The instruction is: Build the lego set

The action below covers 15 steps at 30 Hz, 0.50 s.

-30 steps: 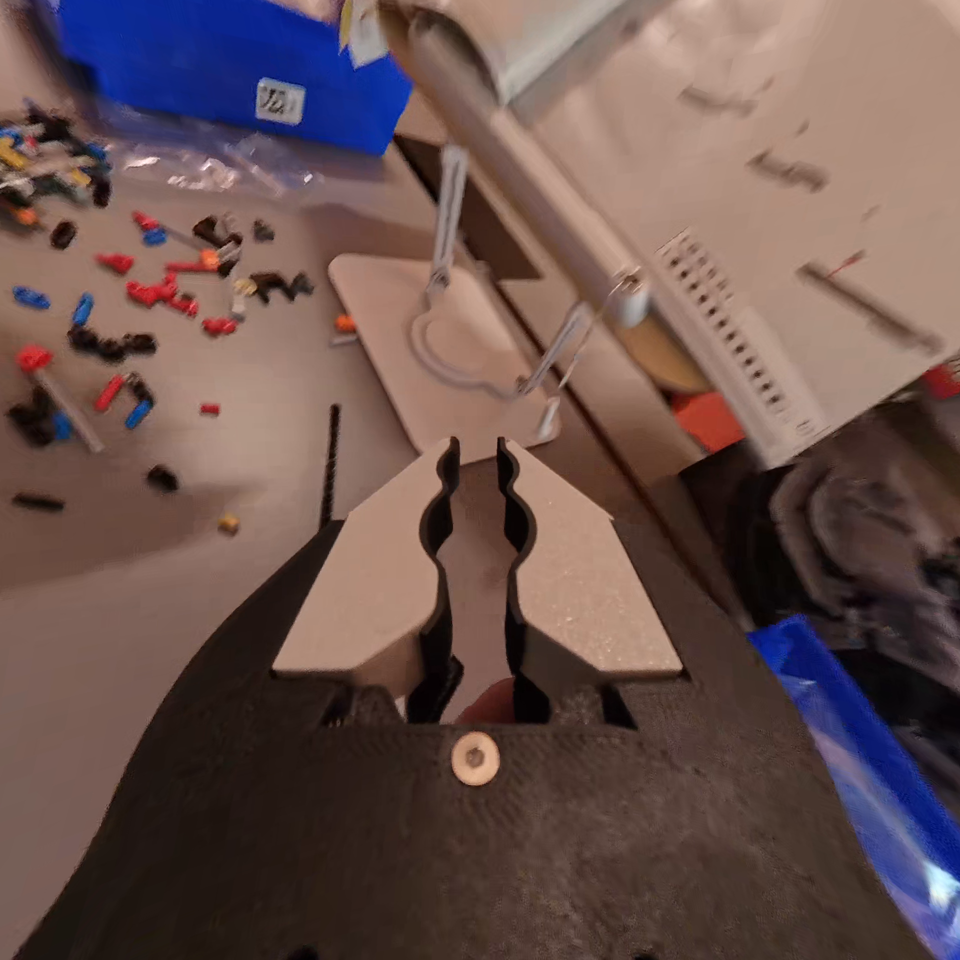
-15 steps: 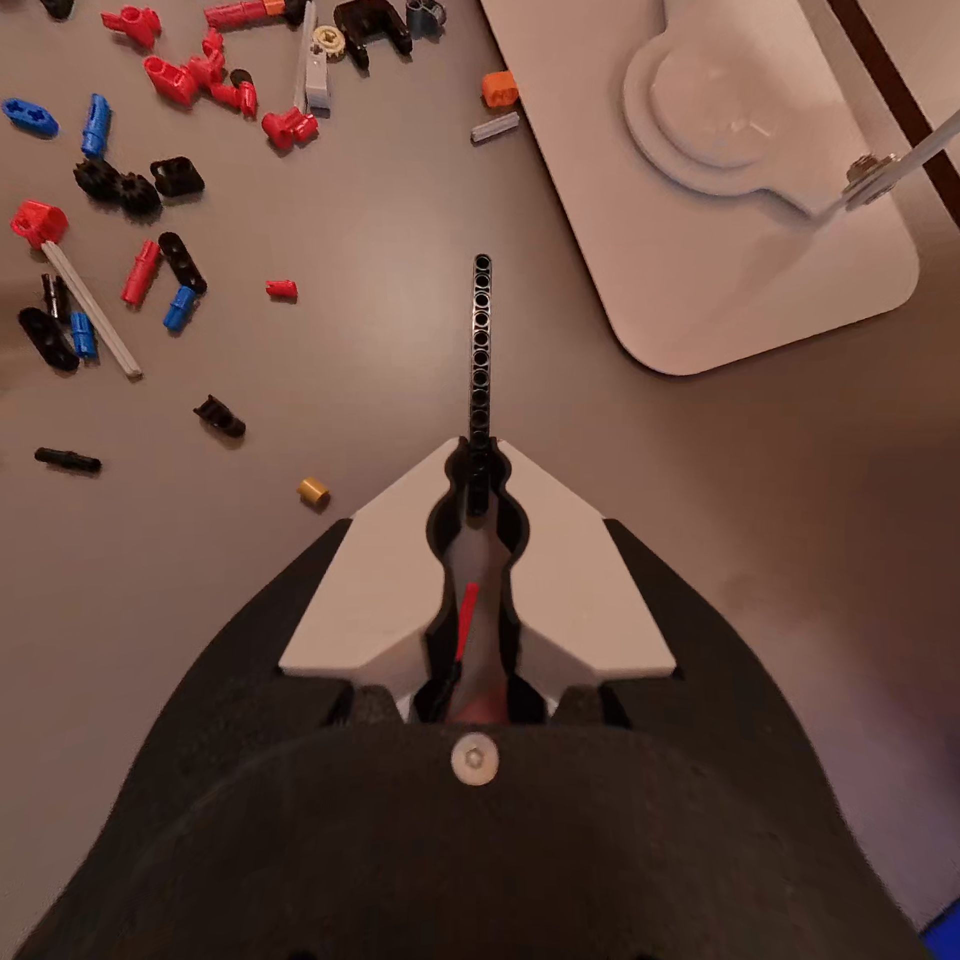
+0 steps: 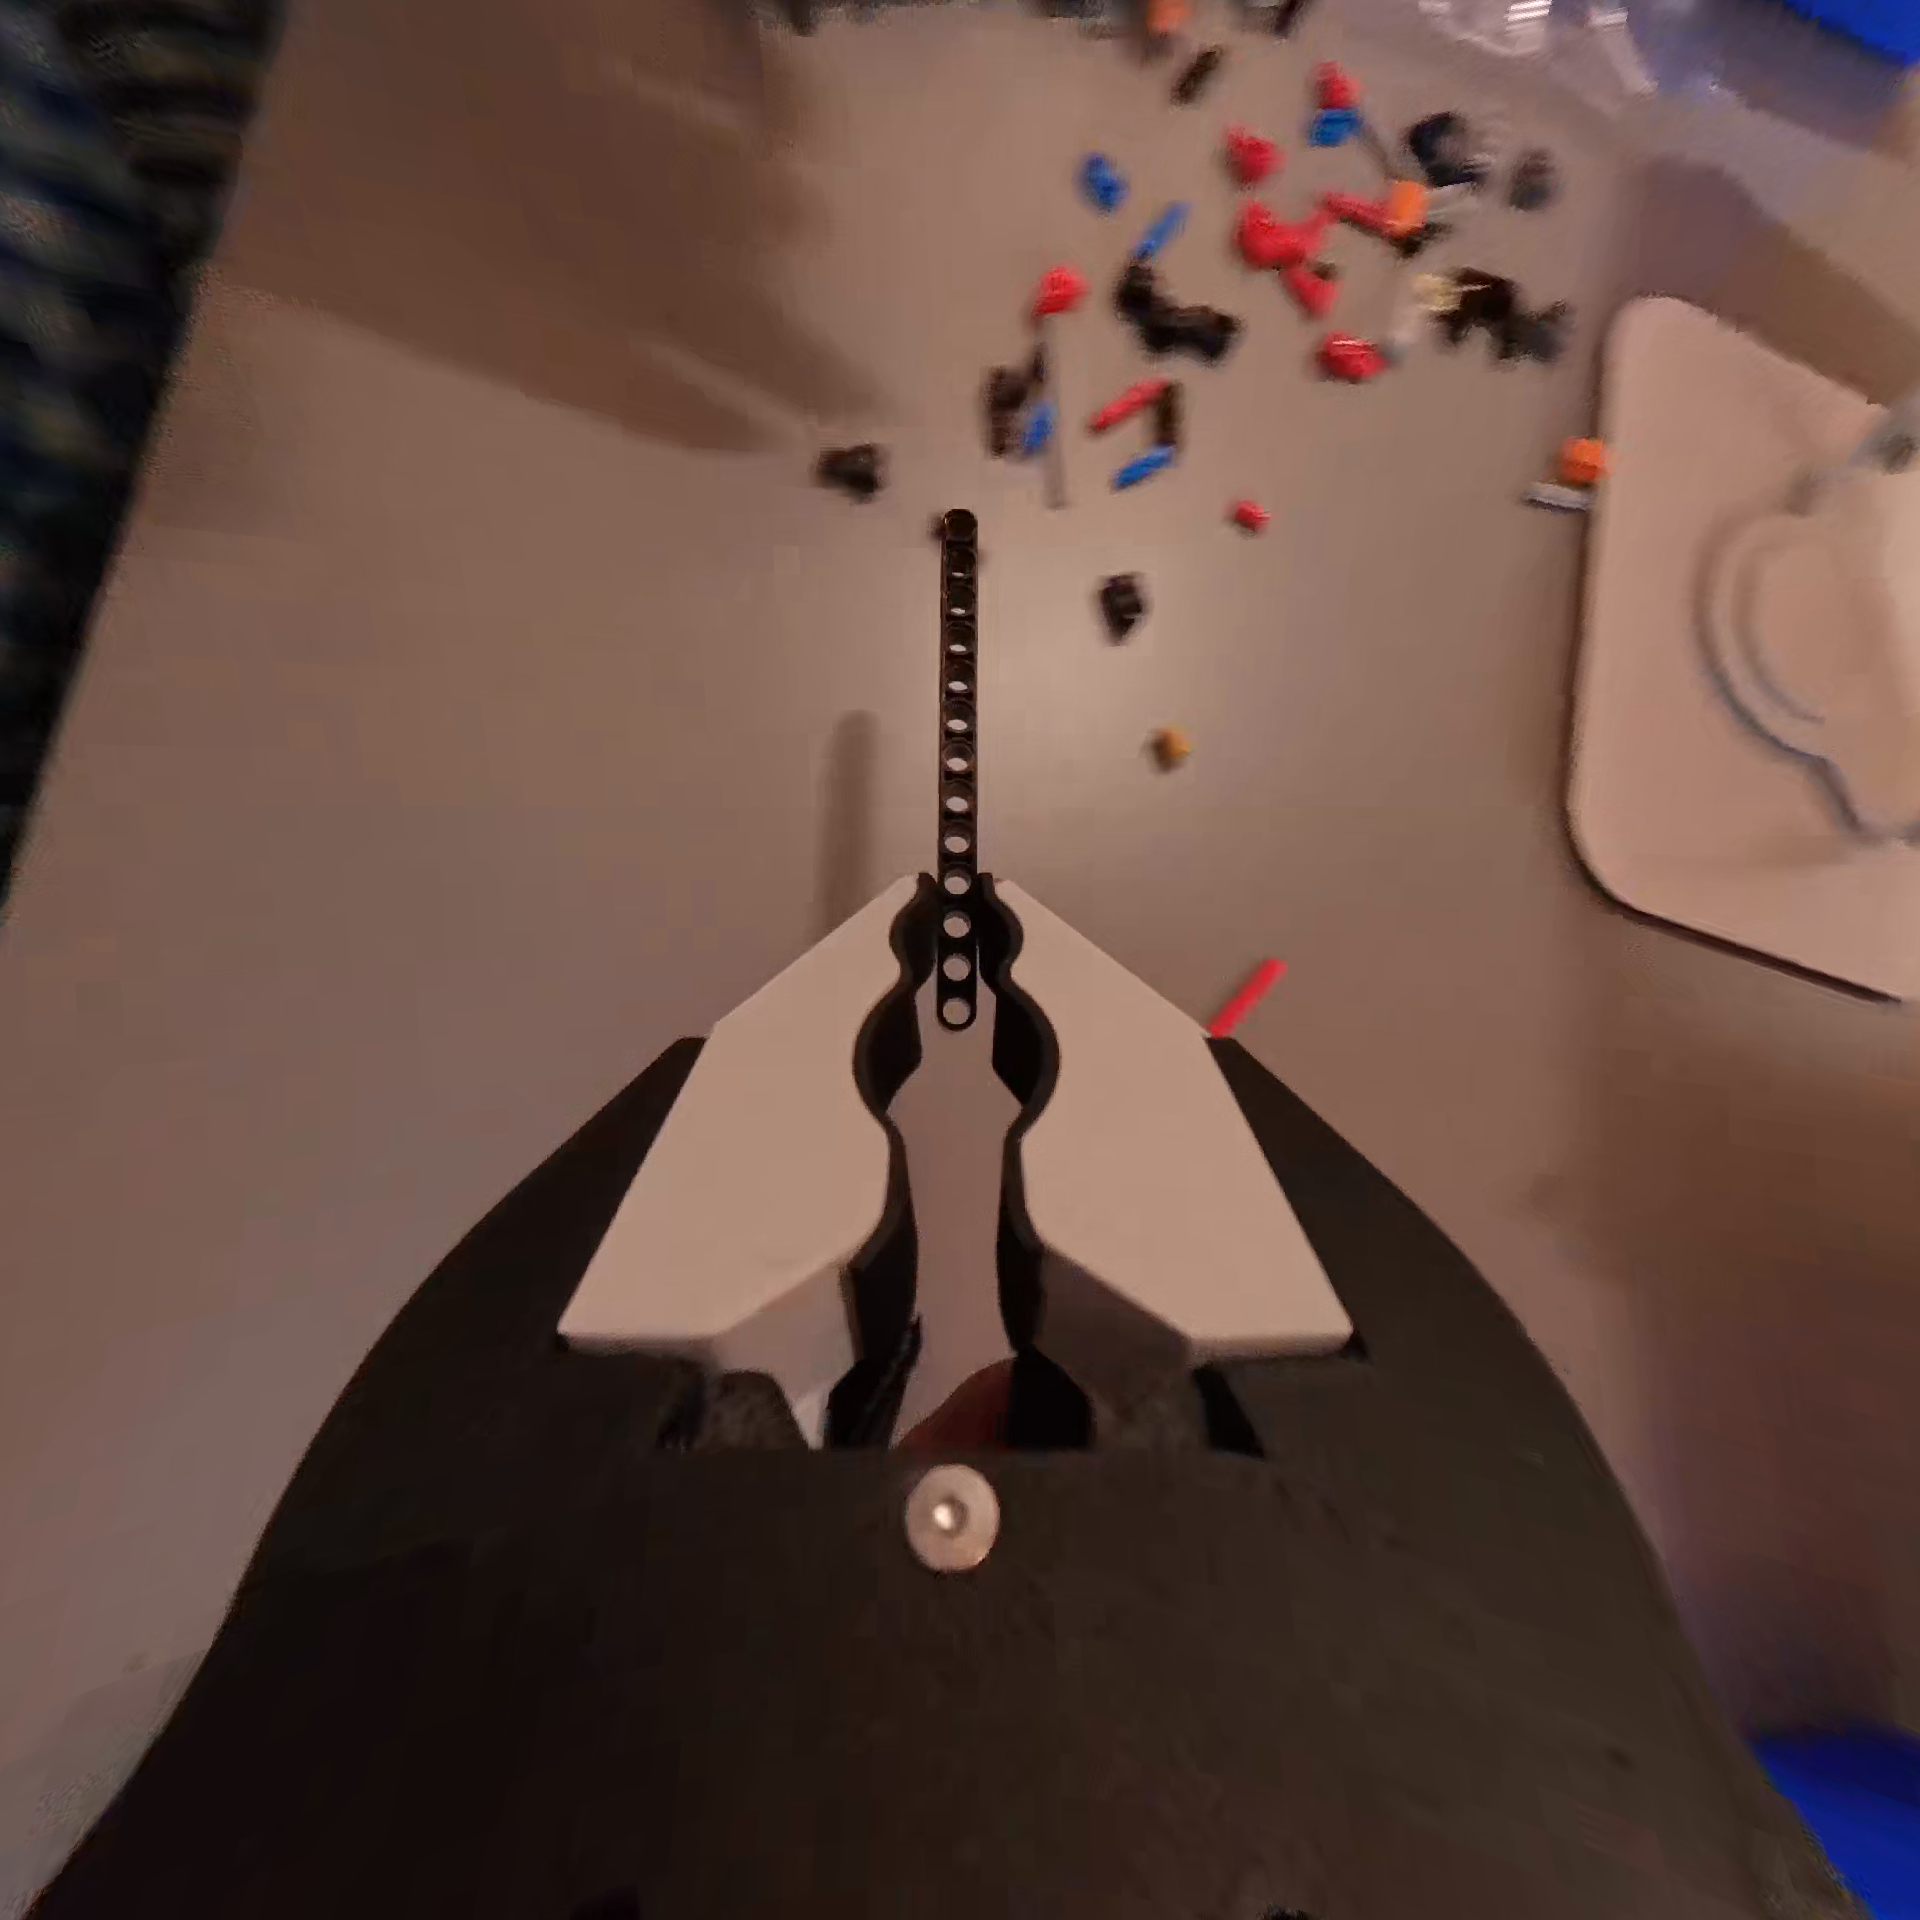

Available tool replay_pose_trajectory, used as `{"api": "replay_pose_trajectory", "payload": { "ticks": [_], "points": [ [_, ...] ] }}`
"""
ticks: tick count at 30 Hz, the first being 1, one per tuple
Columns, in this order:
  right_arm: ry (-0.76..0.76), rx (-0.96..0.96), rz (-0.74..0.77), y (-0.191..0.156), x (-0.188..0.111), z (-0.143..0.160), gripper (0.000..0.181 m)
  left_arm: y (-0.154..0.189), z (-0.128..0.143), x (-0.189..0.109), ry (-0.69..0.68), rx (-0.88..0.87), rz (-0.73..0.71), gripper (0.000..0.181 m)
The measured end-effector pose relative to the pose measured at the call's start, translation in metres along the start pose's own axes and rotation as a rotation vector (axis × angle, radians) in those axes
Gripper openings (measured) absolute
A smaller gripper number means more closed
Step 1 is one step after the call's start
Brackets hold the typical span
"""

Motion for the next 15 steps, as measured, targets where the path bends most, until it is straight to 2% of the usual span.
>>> {"api": "replay_pose_trajectory", "payload": {
  "ticks": [5, 8, 15],
  "points": [
    [0.006, -0.106, -0.224, -0.043, 0.011, 0.000, 0.004, 0.024, 0.014, 0.000, -0.035, -0.009, 0.042, 0.035],
    [-0.029, -0.162, -0.285, -0.053, 0.027, 0.004, 0.005, 0.036, 0.022, -0.004, -0.062, -0.006, 0.060, 0.035],
    [-0.051, -0.221, -0.273, -0.046, 0.039, -0.002, 0.012, 0.056, 0.036, -0.006, -0.096, -0.023, 0.091, 0.034]
  ]
}}
Point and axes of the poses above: each gripper's, where its closed fingertips meet, x out along the fingers, z out of its underside, y = z × x across the jaws, the point moved 3 cm from there along -x, back along the fingers, and after that the axes turned 3 degrees about -x, right-handed, at the moved point
